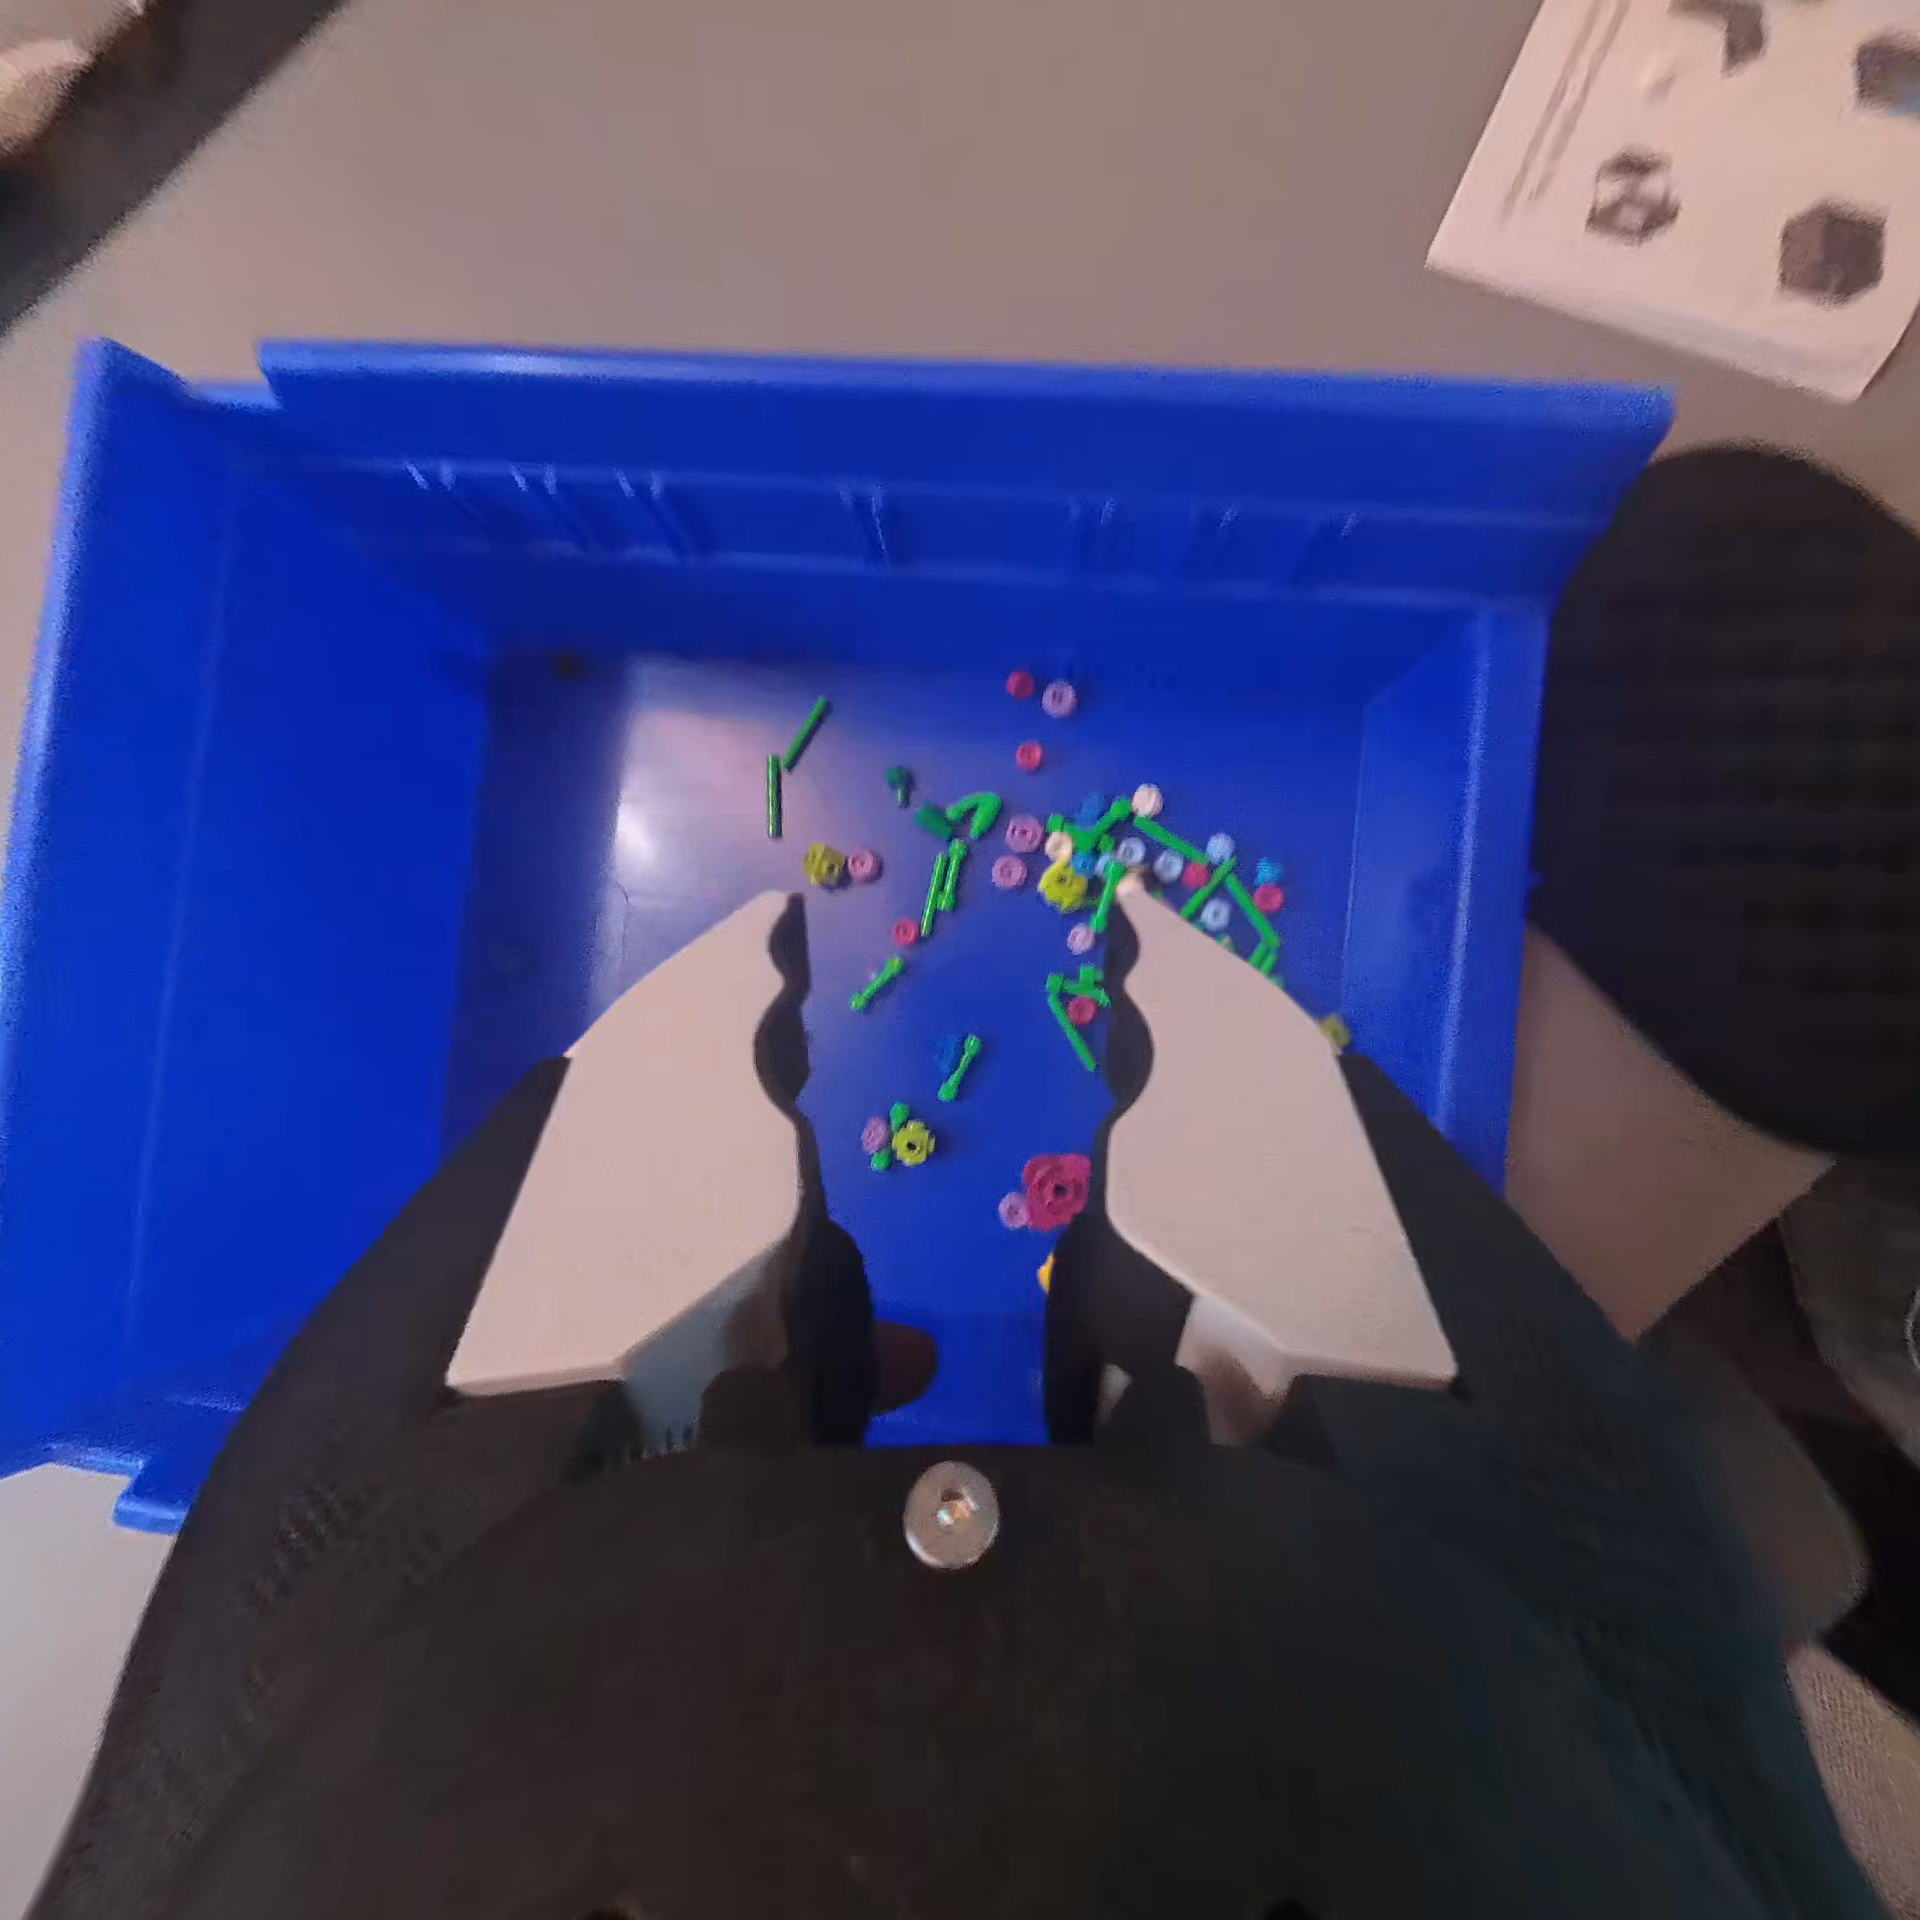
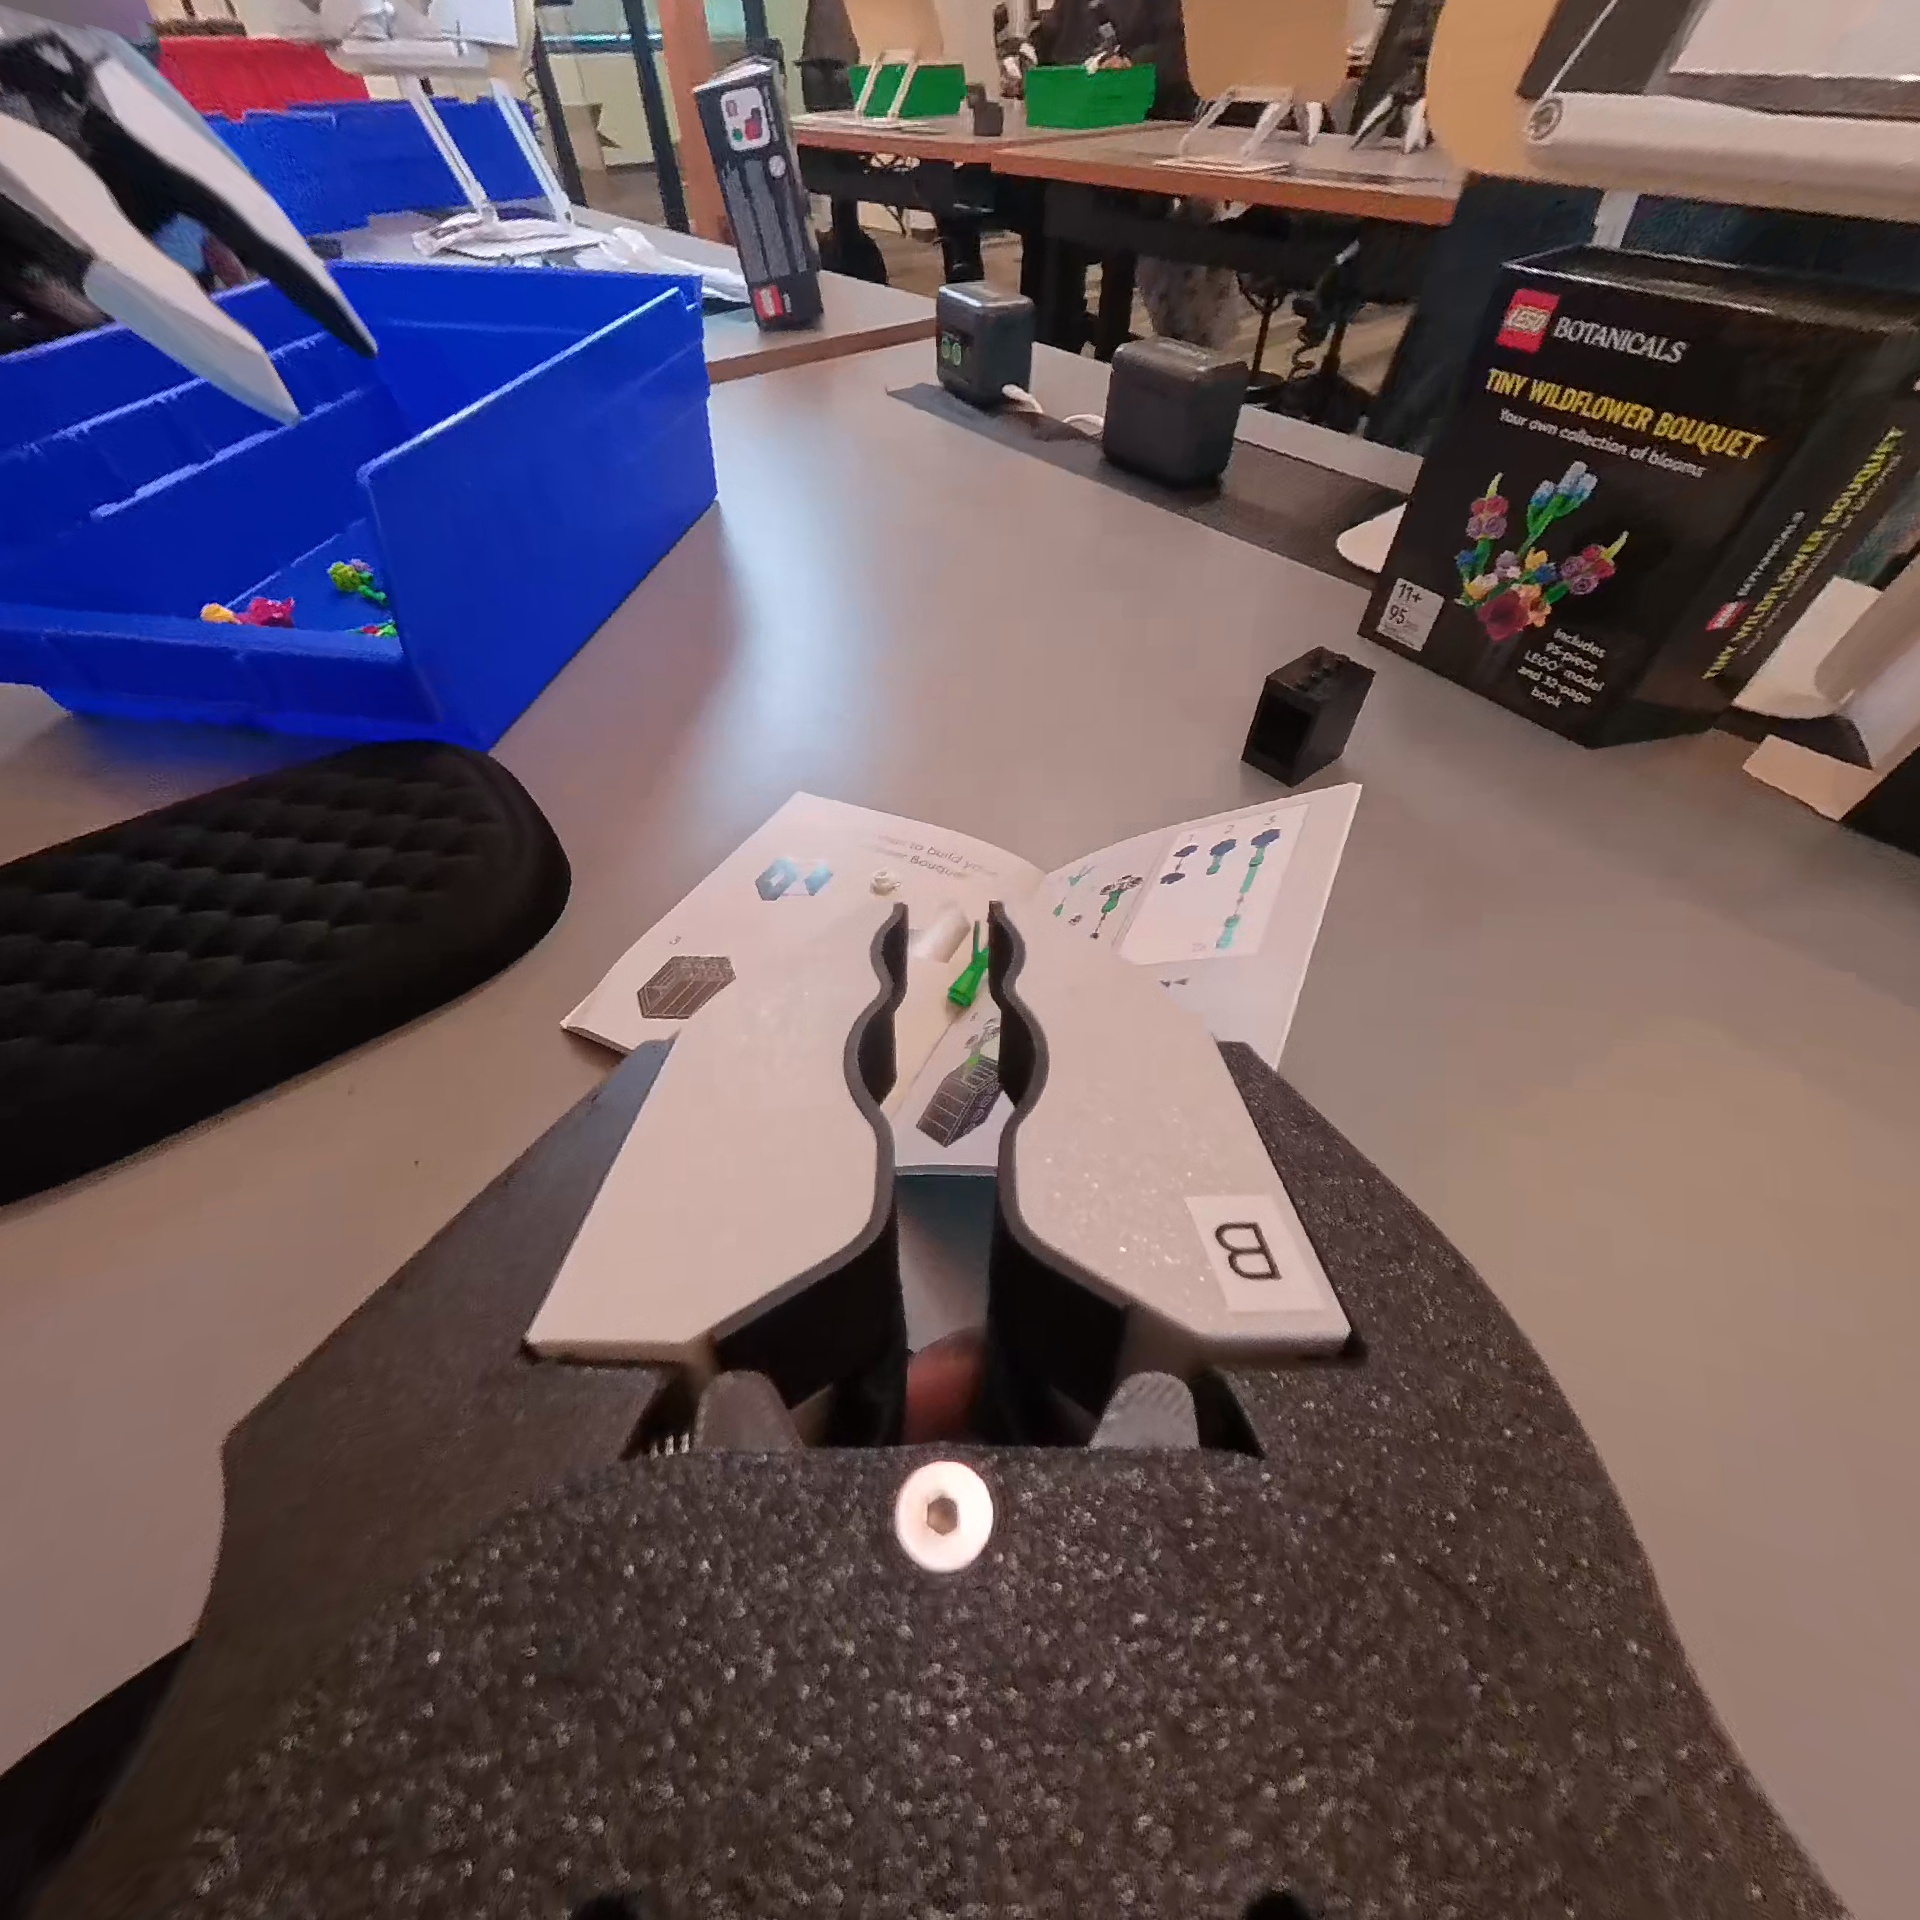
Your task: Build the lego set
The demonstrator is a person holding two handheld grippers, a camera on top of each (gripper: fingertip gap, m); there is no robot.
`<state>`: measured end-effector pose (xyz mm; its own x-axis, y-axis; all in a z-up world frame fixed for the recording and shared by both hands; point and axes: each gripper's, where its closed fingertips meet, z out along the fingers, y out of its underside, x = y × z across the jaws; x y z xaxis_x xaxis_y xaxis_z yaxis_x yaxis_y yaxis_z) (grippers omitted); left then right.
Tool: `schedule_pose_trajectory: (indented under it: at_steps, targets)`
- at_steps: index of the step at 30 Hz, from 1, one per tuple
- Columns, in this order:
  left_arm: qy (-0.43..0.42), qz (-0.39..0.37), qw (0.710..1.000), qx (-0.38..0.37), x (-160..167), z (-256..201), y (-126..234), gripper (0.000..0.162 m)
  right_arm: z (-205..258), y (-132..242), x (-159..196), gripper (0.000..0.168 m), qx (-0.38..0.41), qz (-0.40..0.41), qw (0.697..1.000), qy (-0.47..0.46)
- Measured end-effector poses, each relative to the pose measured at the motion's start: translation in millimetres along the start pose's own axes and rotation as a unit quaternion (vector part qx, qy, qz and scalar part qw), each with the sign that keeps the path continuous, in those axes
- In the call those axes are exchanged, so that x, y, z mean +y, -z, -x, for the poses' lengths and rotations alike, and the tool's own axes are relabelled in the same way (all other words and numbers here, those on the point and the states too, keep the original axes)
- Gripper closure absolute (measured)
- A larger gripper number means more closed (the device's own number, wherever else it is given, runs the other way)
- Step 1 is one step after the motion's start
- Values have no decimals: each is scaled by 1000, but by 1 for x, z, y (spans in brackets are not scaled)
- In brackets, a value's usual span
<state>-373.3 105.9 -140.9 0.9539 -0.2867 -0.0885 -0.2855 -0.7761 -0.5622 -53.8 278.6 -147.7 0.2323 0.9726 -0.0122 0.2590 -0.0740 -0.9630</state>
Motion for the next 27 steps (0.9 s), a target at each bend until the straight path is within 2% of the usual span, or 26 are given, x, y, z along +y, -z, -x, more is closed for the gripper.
schedule_pose_trajectory:
  at_steps: [4, 7, 9, 14, 27]
  targets:
    - [-31, 63, 997, 12, 15, 19, -9, 126, 0, -1, 3, 154, 4, 8, 1000, 1]
    - [-65, 72, 991, 95, 11, -1, -24, 141, 0, -3, 5, 154, 4, 17, 1000, 3]
    - [-93, 82, 985, 122, 8, -17, -37, 144, -1, -4, 7, 153, 5, 22, 1000, 0]
    - [-171, 143, 960, 168, 23, -46, -60, 149, -2, -5, 9, 152, 10, 29, 1000, -2]
    - [-226, 158, 949, 151, 35, -50, -68, 149, 0, -7, 13, 150, 13, 44, 999, 11]
